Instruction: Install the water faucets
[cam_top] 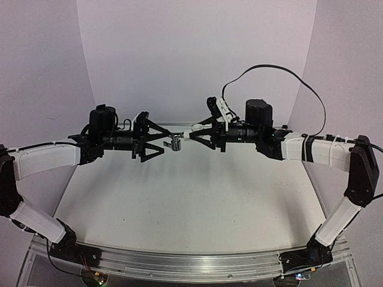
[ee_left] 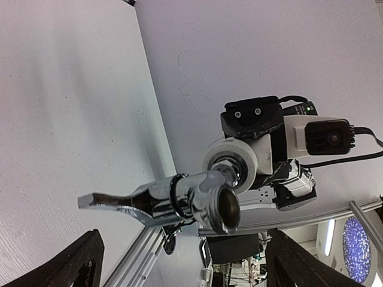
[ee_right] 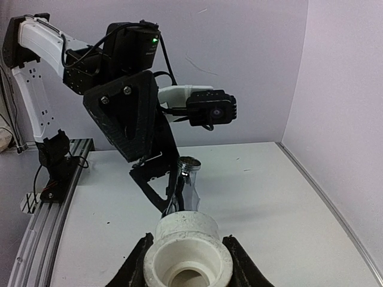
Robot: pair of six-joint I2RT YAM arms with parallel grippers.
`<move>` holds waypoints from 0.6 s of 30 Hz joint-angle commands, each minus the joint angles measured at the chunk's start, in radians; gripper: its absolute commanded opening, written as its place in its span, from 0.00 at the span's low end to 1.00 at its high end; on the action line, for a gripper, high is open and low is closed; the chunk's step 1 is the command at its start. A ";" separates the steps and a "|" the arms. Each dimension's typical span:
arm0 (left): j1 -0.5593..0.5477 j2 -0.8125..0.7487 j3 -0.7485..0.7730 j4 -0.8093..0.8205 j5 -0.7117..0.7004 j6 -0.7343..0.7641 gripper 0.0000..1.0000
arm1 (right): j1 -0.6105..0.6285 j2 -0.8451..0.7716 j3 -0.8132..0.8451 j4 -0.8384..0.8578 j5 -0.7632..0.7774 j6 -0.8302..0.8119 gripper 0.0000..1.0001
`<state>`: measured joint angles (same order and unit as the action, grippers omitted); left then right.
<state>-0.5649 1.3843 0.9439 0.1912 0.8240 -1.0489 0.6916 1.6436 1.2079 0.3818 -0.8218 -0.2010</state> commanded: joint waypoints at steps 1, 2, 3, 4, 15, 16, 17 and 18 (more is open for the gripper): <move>-0.009 0.032 0.064 0.032 0.036 -0.028 0.93 | 0.037 -0.007 0.030 0.068 0.011 -0.025 0.00; -0.009 0.062 0.076 0.036 0.053 -0.062 0.92 | 0.043 -0.005 0.036 0.052 0.023 -0.041 0.00; -0.012 0.083 0.081 0.038 0.067 -0.090 0.91 | 0.047 -0.002 0.040 0.038 0.032 -0.060 0.00; -0.013 0.099 0.083 0.040 0.078 -0.118 0.90 | 0.050 -0.002 0.043 0.026 0.042 -0.080 0.00; -0.015 0.122 0.079 0.082 0.035 -0.181 0.65 | 0.102 0.027 0.079 -0.074 0.111 -0.162 0.00; -0.014 0.119 0.074 0.087 0.029 -0.170 0.62 | 0.102 0.030 0.078 -0.069 0.116 -0.146 0.00; -0.014 0.115 0.067 0.097 0.026 -0.167 0.59 | 0.103 0.031 0.073 -0.060 0.121 -0.130 0.00; -0.013 0.110 0.060 0.115 0.026 -0.169 0.56 | 0.103 0.031 0.063 -0.044 0.123 -0.117 0.00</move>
<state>-0.5730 1.5253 0.9881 0.2117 0.8560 -1.2337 0.7860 1.6550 1.2292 0.2604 -0.7155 -0.3545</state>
